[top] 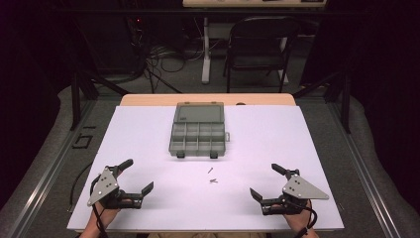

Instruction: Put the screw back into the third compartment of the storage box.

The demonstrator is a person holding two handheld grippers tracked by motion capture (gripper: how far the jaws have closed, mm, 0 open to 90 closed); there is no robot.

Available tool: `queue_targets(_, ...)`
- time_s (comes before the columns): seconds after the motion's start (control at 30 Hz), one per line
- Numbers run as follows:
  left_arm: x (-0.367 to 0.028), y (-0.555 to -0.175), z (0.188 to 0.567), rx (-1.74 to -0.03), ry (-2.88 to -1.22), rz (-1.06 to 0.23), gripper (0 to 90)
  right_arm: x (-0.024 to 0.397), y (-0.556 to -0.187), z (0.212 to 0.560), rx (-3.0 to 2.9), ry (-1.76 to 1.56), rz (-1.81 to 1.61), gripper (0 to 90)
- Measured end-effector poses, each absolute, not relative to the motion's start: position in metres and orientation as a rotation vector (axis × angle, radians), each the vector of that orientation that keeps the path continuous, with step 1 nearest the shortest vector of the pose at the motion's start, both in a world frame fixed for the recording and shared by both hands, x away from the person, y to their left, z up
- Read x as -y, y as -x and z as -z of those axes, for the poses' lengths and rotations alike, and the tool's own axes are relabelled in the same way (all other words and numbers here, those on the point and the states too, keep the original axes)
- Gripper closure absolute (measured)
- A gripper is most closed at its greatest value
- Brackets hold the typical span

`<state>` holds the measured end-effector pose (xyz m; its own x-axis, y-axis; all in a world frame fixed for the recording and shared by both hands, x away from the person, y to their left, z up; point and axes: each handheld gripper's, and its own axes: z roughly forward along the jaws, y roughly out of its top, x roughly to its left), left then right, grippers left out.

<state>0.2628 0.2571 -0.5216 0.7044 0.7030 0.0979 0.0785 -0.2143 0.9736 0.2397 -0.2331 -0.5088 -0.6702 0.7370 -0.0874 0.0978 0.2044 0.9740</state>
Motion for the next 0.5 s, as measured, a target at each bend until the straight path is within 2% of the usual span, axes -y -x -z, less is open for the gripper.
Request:
queue_targets(0.27,-0.258,-0.263,0.521,-0.629,-1.714,-0.648,0.0,0.23,-0.242,0.508,-1.941,-0.777,-1.48,0.0)
queue_targets(0.5,-0.257,-0.263,0.522,-0.636,-1.715,-0.646,0.0,0.214,-0.262,0.513,-2.047,-0.775,-1.429,0.0)
